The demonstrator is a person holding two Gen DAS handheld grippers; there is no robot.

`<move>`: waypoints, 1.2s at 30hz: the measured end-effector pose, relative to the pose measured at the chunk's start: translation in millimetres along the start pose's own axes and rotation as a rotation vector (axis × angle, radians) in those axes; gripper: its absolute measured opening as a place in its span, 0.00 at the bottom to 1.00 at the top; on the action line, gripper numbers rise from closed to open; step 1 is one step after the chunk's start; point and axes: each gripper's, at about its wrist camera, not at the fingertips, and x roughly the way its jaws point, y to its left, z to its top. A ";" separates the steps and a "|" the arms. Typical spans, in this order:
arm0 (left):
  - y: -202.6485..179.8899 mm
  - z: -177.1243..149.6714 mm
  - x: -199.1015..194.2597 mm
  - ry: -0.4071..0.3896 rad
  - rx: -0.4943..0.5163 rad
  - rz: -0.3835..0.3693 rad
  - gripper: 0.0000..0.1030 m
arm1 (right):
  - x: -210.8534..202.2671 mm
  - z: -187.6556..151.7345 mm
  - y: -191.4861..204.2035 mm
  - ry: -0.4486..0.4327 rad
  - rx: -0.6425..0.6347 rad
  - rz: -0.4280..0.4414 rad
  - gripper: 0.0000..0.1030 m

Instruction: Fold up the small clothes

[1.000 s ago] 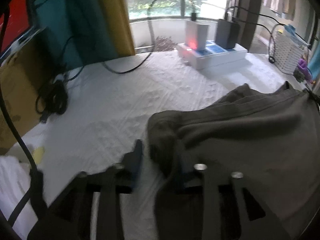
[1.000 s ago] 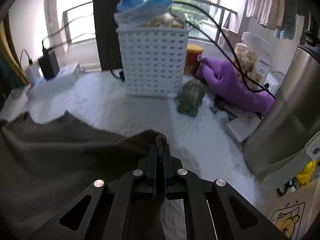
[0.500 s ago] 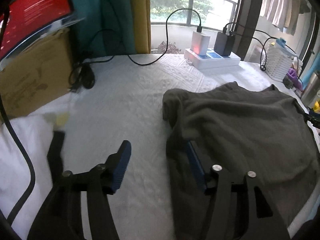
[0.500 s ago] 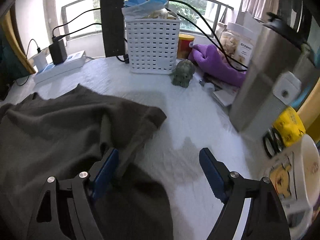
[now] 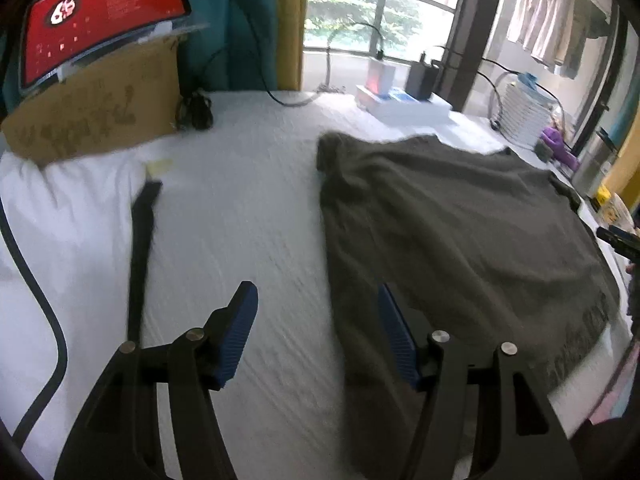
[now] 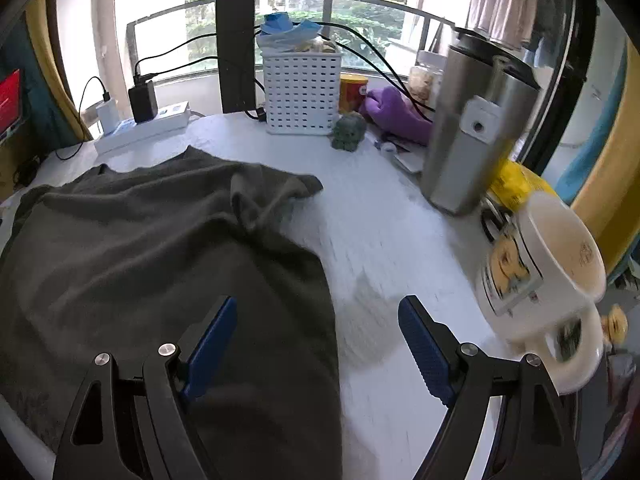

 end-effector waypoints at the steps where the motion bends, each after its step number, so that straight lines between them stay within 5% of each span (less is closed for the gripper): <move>1: -1.5 -5.6 -2.3 0.005 -0.001 -0.010 0.61 | -3.0 -4.0 -0.8 -0.002 0.006 0.001 0.82; 15: -25.5 -66.9 -13.3 0.036 0.033 -0.102 0.60 | -35.9 -69.8 -14.5 -0.008 0.075 0.029 0.82; 17: -30.4 -71.5 -15.1 0.025 0.058 -0.112 0.36 | -37.7 -78.7 -19.7 -0.008 0.102 0.050 0.82; 20: -39.3 -77.3 -16.9 0.027 0.094 -0.117 0.15 | -36.8 -90.7 -25.3 -0.003 0.141 0.095 0.81; 22: -44.1 -78.7 -23.1 0.008 0.117 -0.108 0.10 | -39.1 -95.7 -26.8 -0.011 0.154 0.114 0.77; 28: -46.9 -74.5 -53.3 -0.065 0.115 -0.130 0.08 | -48.8 -105.3 -17.9 -0.014 0.159 0.191 0.36; 30: -51.5 -73.4 -63.5 -0.082 0.135 -0.134 0.07 | -51.3 -108.6 -10.4 -0.012 0.136 0.206 0.10; 36: -57.0 -71.8 -84.2 -0.104 0.168 -0.132 0.07 | -79.5 -103.8 -3.8 -0.064 0.076 0.150 0.06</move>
